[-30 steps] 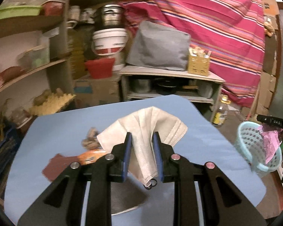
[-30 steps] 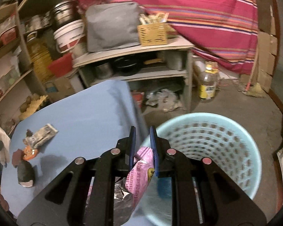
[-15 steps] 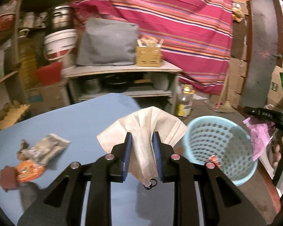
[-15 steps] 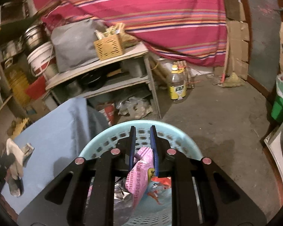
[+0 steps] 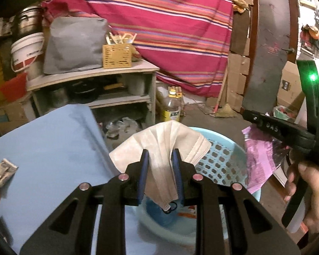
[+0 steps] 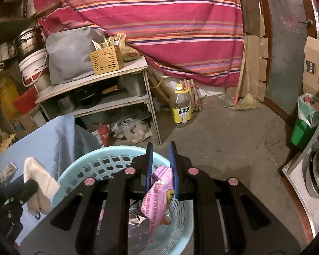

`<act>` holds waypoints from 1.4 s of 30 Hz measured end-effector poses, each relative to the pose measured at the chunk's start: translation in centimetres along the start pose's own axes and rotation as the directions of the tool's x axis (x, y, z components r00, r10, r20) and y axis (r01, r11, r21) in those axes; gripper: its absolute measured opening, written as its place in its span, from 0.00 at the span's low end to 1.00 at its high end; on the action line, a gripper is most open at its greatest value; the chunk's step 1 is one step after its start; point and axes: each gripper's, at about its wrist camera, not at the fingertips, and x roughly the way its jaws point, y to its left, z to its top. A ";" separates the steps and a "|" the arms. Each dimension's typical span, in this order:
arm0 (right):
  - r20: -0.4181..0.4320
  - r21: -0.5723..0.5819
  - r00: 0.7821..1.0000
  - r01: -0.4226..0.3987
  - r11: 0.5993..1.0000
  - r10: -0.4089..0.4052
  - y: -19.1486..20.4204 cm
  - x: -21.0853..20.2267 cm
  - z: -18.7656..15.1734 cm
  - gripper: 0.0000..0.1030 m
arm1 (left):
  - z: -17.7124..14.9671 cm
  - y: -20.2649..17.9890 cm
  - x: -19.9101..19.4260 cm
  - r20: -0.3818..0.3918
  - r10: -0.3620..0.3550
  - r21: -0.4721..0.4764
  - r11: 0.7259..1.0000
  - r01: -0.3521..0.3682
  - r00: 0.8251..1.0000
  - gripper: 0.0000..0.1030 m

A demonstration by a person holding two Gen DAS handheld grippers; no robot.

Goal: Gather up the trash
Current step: 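Open both grippers to drop the tissue and pink wrapper into the basket, then move both grippers back over the remaining trash on the table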

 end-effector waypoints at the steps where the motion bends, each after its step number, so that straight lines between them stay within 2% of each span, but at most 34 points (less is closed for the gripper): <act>1: 0.003 0.001 1.000 0.003 1.000 -0.003 -0.1 0.1 0.0 0.16 | 0.1 -0.2 0.4 -0.001 -0.003 0.002 1.000 0.003 1.000 0.23; 11: 0.011 -0.038 1.000 0.001 0.999 -0.001 1.1 1.1 -0.1 0.16 | 0.9 -0.2 3.3 -0.037 -0.026 -0.021 0.999 0.025 0.999 0.26; 12: 0.011 -0.043 1.000 0.000 0.999 0.000 1.2 1.2 -0.2 0.16 | 0.9 -0.1 3.4 -0.044 -0.032 -0.026 0.999 0.031 0.998 0.30; 14: 0.007 -0.049 1.000 -0.001 0.999 0.001 1.4 1.4 -0.2 0.16 | 0.8 0.4 3.2 -0.041 -0.036 -0.043 0.998 0.034 0.999 0.59; 15: 0.005 -0.048 1.000 -0.001 0.999 0.001 1.4 1.5 -0.2 0.16 | 0.7 0.4 3.1 -0.033 -0.032 -0.046 0.998 0.030 0.999 0.64; 19: -0.002 -0.058 1.000 0.005 0.998 -0.005 1.7 1.9 -0.2 0.16 | 0.6 1.1 2.5 -0.032 -0.010 -0.044 0.999 0.009 0.999 0.64; 22: -0.002 -0.077 1.000 0.010 0.997 -0.010 2.3 2.0 -0.2 0.18 | 0.7 2.1 1.2 -0.008 0.023 -0.050 0.998 -0.023 1.000 0.73; 24: -0.007 -0.087 1.000 -0.001 0.996 0.000 2.9 2.2 -0.2 0.40 | 0.7 3.0 0.2 0.011 0.051 -0.058 0.997 -0.051 0.999 0.78; 25: -0.002 -0.090 1.000 0.000 0.996 0.000 3.2 2.1 -0.2 0.55 | 0.7 3.5 -0.3 0.016 0.066 -0.063 0.996 -0.065 0.998 0.78; 28: 0.005 -0.106 1.000 -0.014 0.994 0.015 4.3 1.8 -0.3 0.65 | 0.5 5.4 -2.0 0.017 0.098 -0.089 0.991 -0.096 0.995 0.80; 32: 0.008 -0.096 1.000 -0.022 0.995 0.023 5.4 1.2 -0.4 0.91 | -0.2 8.4 -4.6 0.026 0.157 -0.122 0.981 -0.153 0.987 0.86; 35: 0.014 -0.094 0.999 -0.036 0.995 0.037 6.8 0.3 -0.5 0.96 | -1.6 11.1 -7.1 0.041 0.228 -0.143 0.965 -0.220 0.973 0.90; 38: 0.011 -0.116 0.999 -0.044 0.992 0.046 8.8 -0.3 -1.0 0.96 | -3.2 13.9 -9.2 0.026 0.286 -0.172 0.945 -0.278 0.958 0.91; 42: -0.009 -0.145 0.999 -0.053 0.988 0.052 11.5 -0.6 -2.1 0.96 | -5.6 18.4 -12.4 -0.007 0.374 -0.225 0.903 -0.366 0.928 0.93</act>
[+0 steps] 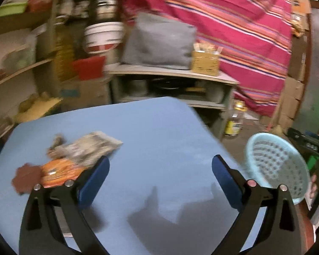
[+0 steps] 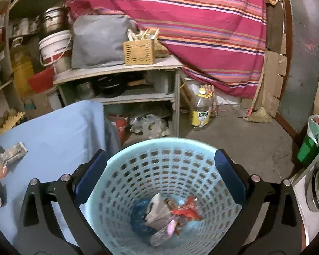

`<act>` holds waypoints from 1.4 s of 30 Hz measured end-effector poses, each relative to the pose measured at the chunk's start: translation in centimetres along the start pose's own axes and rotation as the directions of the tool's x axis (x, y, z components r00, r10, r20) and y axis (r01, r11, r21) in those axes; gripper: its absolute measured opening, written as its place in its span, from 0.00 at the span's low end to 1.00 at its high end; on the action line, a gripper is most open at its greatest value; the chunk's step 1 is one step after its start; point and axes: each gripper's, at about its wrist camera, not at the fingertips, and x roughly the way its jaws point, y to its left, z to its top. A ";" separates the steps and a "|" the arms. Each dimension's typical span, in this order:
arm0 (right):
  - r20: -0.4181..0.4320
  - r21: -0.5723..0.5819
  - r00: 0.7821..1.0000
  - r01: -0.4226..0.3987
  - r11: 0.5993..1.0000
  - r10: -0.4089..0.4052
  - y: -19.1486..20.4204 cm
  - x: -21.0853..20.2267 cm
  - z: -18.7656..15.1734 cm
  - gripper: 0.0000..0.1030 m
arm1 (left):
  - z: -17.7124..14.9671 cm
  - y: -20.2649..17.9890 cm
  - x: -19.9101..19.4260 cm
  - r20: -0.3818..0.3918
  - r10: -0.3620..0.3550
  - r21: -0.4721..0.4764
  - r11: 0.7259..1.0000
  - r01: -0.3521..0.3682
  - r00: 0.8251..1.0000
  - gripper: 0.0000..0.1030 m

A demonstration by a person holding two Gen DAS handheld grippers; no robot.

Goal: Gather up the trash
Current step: 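Move both grippers back over the remaining trash on the table, then grasp the black ribbed cup with the left gripper while the right grasps the silver wrapper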

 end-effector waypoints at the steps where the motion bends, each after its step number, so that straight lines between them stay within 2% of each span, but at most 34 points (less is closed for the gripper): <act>1: -0.006 -0.003 1.000 -0.013 1.000 0.013 0.6 0.0 -0.1 0.96 | -0.4 1.0 -0.4 0.000 0.020 -0.011 1.000 -0.020 1.000 0.94; 5: -0.008 -0.024 0.999 -0.052 0.998 0.051 3.8 -0.3 -0.3 0.96 | -1.8 6.0 -0.7 -0.033 0.113 -0.070 0.991 -0.115 0.993 0.95; 9: -0.023 -0.021 0.995 -0.102 0.995 0.101 6.2 0.2 -0.4 0.96 | -3.8 9.0 -0.1 -0.100 0.179 -0.100 0.977 -0.189 0.979 0.95; 13: -0.038 -0.046 0.993 -0.113 0.993 0.111 8.6 0.8 -0.6 0.96 | -5.9 10.3 1.1 -0.154 0.196 -0.110 0.971 -0.214 0.968 0.95; 18: -0.035 -0.093 0.991 -0.135 0.987 0.132 11.3 0.8 -0.9 0.96 | -6.7 10.4 2.4 -0.194 0.193 -0.111 0.970 -0.217 0.962 0.95; 23: -0.041 -0.130 0.989 -0.146 0.981 0.141 13.1 1.2 -1.1 0.96 | -6.6 10.8 2.8 -0.198 0.151 -0.120 0.977 -0.177 0.968 0.94; 25: -0.052 -0.138 0.988 -0.148 0.979 0.142 13.6 1.6 -1.3 0.96 | -6.7 11.0 2.9 -0.205 0.118 -0.127 0.981 -0.145 0.972 0.83; 26: -0.055 -0.141 0.988 -0.148 0.979 0.142 13.8 1.7 -1.4 0.96 | -6.7 11.1 3.0 -0.213 0.109 -0.126 0.982 -0.138 0.971 0.73; 32: -0.066 -0.161 0.987 -0.154 0.975 0.145 15.6 2.0 -1.9 0.96 | -6.7 11.9 2.7 -0.210 0.079 -0.132 0.985 -0.108 0.975 0.73; 36: -0.075 -0.158 0.983 -0.175 0.972 0.165 17.1 2.1 -1.9 0.96 | -6.0 13.1 1.7 -0.177 0.095 -0.112 0.987 -0.116 0.980 0.73; 42: -0.099 -0.130 0.967 -0.248 0.960 0.236 21.0 2.4 -2.1 0.96 | -4.0 16.7 -0.6 -0.112 0.143 -0.091 0.984 -0.153 0.983 0.73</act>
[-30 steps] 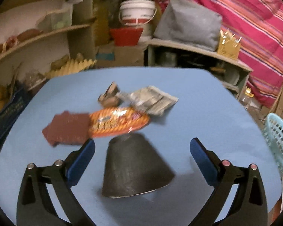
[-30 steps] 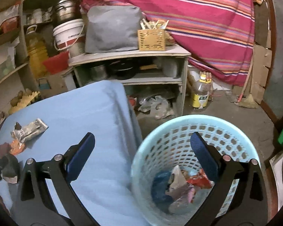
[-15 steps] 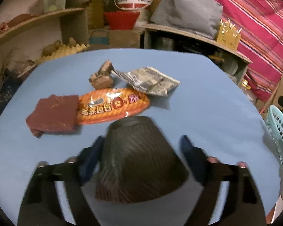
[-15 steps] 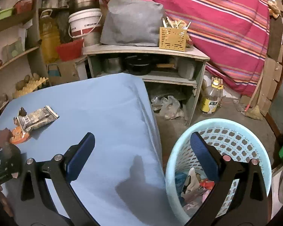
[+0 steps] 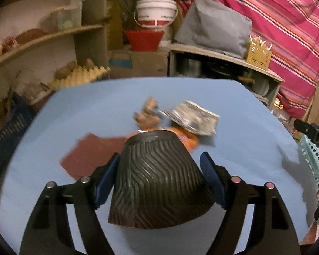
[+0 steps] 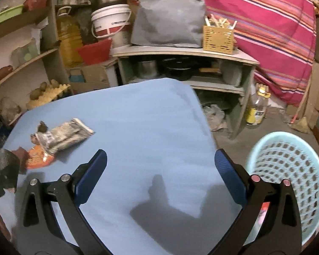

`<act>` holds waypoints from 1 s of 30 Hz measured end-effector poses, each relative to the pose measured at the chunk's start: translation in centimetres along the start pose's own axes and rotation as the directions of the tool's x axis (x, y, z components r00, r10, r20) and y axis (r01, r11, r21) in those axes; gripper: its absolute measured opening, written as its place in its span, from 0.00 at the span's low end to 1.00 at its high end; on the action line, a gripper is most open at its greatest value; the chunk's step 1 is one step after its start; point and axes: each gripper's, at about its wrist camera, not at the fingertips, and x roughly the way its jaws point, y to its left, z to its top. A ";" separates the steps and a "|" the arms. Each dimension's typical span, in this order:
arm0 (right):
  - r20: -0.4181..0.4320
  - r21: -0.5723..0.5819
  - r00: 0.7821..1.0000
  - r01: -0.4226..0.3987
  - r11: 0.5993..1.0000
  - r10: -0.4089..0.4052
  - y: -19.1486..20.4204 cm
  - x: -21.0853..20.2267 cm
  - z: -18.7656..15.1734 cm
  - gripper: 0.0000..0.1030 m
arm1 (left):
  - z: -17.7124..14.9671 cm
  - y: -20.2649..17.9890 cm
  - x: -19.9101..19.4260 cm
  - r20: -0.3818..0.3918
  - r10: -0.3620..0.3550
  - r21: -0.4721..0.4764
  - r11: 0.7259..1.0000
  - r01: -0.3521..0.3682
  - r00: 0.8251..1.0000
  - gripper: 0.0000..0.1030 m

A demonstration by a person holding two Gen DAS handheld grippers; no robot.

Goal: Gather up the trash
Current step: 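Grasp the black ribbed cup with the left gripper while the right grasps the silver wrapper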

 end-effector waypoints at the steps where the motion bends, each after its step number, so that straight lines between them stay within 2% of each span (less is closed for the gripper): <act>1: -0.002 -0.003 1.000 -0.009 1.000 0.009 0.7 0.2 0.0 0.96 | 0.2 0.7 -0.3 0.012 0.010 0.004 1.000 -0.010 1.000 0.73; 6: -0.022 -0.034 0.999 -0.050 0.998 0.049 4.9 1.6 0.2 0.96 | 1.1 3.7 -0.8 0.042 0.043 0.014 0.999 -0.044 0.998 0.73; 9: -0.030 -0.084 0.998 -0.051 0.995 0.049 8.0 2.5 0.1 0.96 | 1.1 5.9 -0.8 0.041 0.033 -0.030 0.999 -0.032 0.999 0.73; 13: -0.009 -0.154 1.000 -0.030 0.988 0.029 10.7 3.3 0.0 0.96 | 0.9 8.3 -0.4 0.026 0.050 -0.074 0.996 -0.048 0.998 0.73; 16: -0.030 -0.184 0.999 -0.033 0.982 0.028 12.8 4.4 0.0 0.96 | 1.0 9.6 0.0 0.022 0.061 -0.098 0.993 -0.059 0.998 0.73; 19: -0.049 -0.208 0.998 -0.057 0.977 0.048 14.6 5.4 -0.1 0.96 | 1.0 10.5 0.0 0.023 0.083 -0.102 0.992 -0.080 0.996 0.73; 25: -0.082 -0.219 0.989 -0.136 0.966 0.121 18.0 6.5 -0.2 0.96 | 1.0 11.7 -0.2 0.018 0.077 -0.143 0.987 -0.074 0.997 0.73; 30: -0.098 -0.319 0.993 -0.090 0.943 0.062 21.0 7.7 -1.1 0.95 | 1.2 12.0 -0.1 0.020 0.084 -0.145 0.986 -0.081 0.996 0.73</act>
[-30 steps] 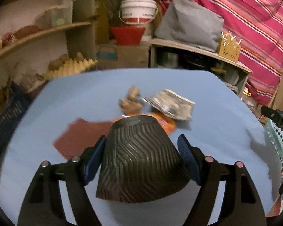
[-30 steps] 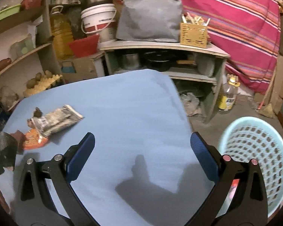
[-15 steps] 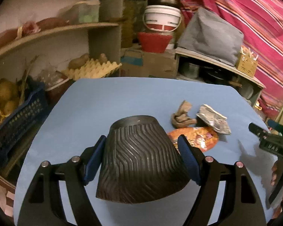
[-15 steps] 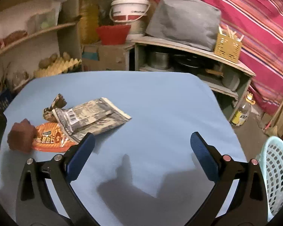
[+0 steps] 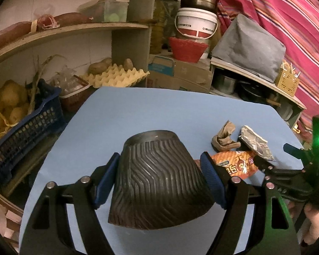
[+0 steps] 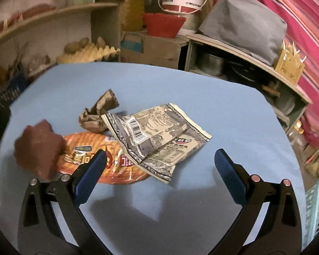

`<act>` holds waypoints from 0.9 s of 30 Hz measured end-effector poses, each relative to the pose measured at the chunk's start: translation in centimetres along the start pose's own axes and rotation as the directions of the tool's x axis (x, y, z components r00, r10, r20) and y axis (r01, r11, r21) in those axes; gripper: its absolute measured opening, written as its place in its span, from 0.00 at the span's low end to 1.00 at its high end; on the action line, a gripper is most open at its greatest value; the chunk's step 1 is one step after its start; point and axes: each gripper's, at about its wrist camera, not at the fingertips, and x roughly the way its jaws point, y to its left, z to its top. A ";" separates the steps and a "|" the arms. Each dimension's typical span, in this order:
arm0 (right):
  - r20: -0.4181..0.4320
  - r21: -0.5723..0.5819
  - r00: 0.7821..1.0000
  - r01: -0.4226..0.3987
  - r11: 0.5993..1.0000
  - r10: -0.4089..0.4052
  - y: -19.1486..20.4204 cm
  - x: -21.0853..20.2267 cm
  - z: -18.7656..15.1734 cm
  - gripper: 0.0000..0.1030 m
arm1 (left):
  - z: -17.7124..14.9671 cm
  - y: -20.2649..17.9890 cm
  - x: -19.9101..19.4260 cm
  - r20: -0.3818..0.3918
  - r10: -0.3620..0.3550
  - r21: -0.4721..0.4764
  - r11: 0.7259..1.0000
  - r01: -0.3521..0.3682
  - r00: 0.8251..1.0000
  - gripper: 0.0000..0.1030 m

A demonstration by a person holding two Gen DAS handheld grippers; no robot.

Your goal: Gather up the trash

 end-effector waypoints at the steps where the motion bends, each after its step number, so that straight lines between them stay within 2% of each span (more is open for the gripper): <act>1: 0.000 -0.006 1.000 0.014 1.000 -0.014 0.2 0.3 0.0 0.95 | 0.1 0.1 0.0 0.000 0.000 -0.002 1.000 0.000 1.000 0.73; 5: -0.014 -0.037 1.000 0.021 0.999 -0.021 0.2 1.0 0.3 0.71 | 0.3 0.8 0.2 -0.002 0.008 -0.014 1.000 -0.008 1.000 0.73; 8: -0.043 -0.038 0.999 -0.023 0.999 0.022 -0.1 1.5 0.2 0.43 | 0.4 1.2 0.3 -0.006 0.006 -0.026 1.000 -0.006 1.000 0.73; 9: -0.049 -0.028 0.997 -0.058 0.998 0.057 -0.3 1.6 0.1 0.36 | 0.4 1.2 0.3 -0.006 0.010 -0.026 1.000 -0.010 1.000 0.73; 10: -0.055 -0.016 0.995 -0.087 0.996 0.086 -0.5 1.7 0.0 0.23 | 0.3 1.1 0.3 -0.005 0.014 -0.025 1.000 -0.014 1.000 0.73; 12: -0.056 0.015 0.989 -0.136 0.991 0.137 -1.2 1.5 -0.1 0.21 | 0.4 1.0 0.4 -0.003 0.019 -0.023 1.000 -0.019 1.000 0.73; 14: -0.040 0.014 0.990 -0.136 0.991 0.137 -1.9 0.9 -0.2 0.04 | 0.3 0.7 0.5 -0.005 0.018 -0.023 1.000 -0.018 1.000 0.73; 21: -0.005 0.063 0.993 -0.114 0.991 0.115 -5.8 -1.4 -0.3 0.01 | 0.2 -0.6 0.5 0.005 0.002 0.010 1.000 -0.002 1.000 0.73; 24: -0.020 0.069 0.994 -0.109 0.992 0.110 -7.3 -1.9 -0.5 0.02 | 0.1 -1.4 0.4 0.007 -0.007 0.013 1.000 0.007 1.000 0.73; 25: -0.026 0.076 0.994 -0.105 0.992 0.107 -7.8 -1.9 -0.6 0.05 | 0.0 -1.6 0.5 0.003 -0.014 0.007 1.000 0.014 1.000 0.73; 27: -0.031 0.106 0.994 -0.101 0.989 0.105 -8.6 -1.8 -1.0 0.31 | 0.0 -1.8 0.4 -0.001 -0.036 -0.004 0.999 0.036 0.999 0.73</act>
